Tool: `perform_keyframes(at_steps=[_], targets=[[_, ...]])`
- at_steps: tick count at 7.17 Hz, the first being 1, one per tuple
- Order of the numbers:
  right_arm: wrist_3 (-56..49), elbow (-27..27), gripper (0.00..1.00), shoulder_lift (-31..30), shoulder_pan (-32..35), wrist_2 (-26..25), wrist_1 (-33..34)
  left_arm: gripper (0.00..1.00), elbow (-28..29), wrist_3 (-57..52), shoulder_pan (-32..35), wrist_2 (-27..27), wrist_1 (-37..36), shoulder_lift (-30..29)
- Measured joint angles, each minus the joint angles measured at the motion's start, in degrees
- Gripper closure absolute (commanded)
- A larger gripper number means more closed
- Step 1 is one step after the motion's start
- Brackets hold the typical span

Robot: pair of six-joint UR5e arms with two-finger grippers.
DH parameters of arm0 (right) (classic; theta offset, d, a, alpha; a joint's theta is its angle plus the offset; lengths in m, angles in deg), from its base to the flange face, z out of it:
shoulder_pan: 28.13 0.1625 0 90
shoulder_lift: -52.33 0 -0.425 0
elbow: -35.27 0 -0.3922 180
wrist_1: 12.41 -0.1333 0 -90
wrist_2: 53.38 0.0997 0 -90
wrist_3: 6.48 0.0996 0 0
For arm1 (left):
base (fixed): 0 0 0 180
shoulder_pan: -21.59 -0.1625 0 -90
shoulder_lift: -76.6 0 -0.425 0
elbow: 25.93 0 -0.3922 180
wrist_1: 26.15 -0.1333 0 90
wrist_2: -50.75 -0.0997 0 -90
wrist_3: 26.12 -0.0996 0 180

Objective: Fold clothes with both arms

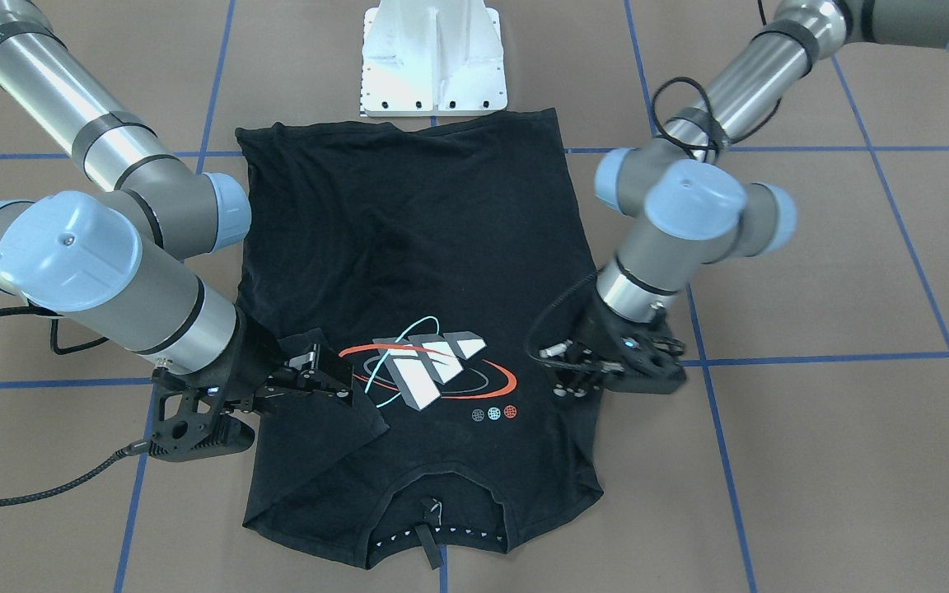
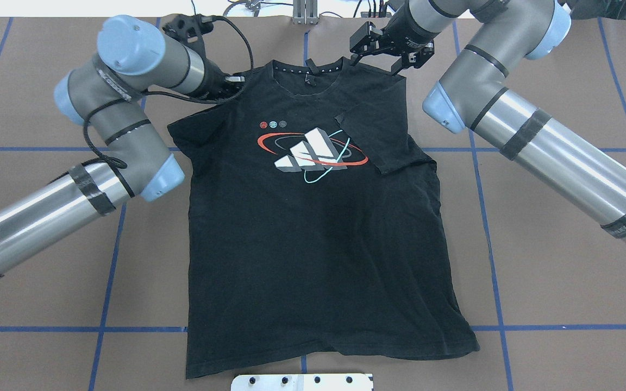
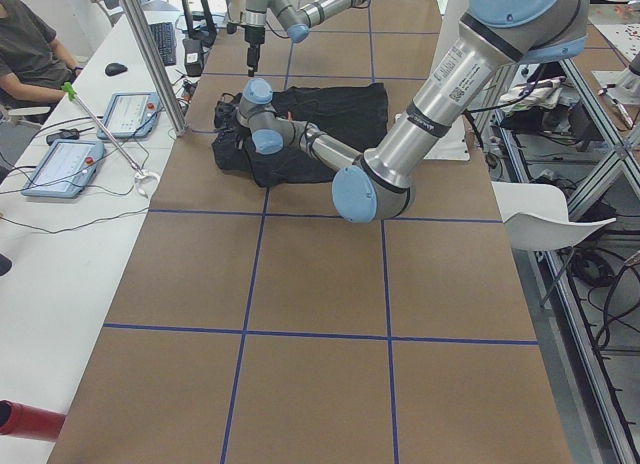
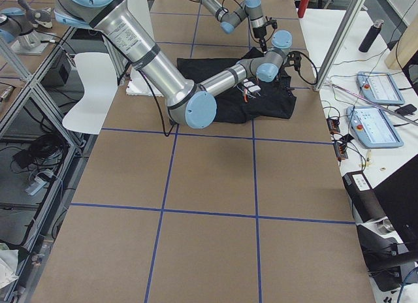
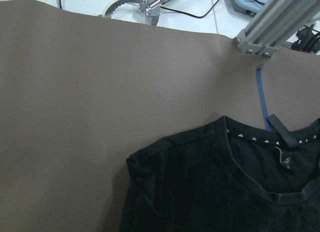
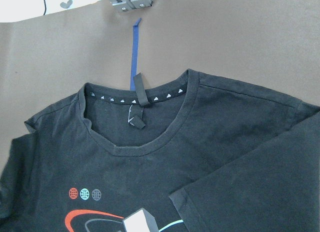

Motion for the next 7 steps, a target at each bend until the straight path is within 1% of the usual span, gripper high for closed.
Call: perform_keyframes(at_steps=[2, 4, 5, 7], targets=[[0.0, 0.0, 0.0, -0.4, 0.1, 0.0, -0.1, 1.0, 4.9, 4.2, -2.7, -1.2, 0.3, -4.1], [0.0, 0.1, 0.0, -0.4, 0.1, 0.0, -0.1, 1.0, 9.9, 5.0, -3.0, -5.4, 2.6, -6.3], [0.0, 0.1, 0.0, -0.4, 0.1, 0.0, -0.1, 1.0, 11.4, 5.1, -2.7, -6.5, 3.6, -6.5], [0.0, 0.1, 0.0, -0.4, 0.1, -0.1, 0.0, 1.0, 12.2, 5.3, -2.2, -7.1, 4.2, -6.7]])
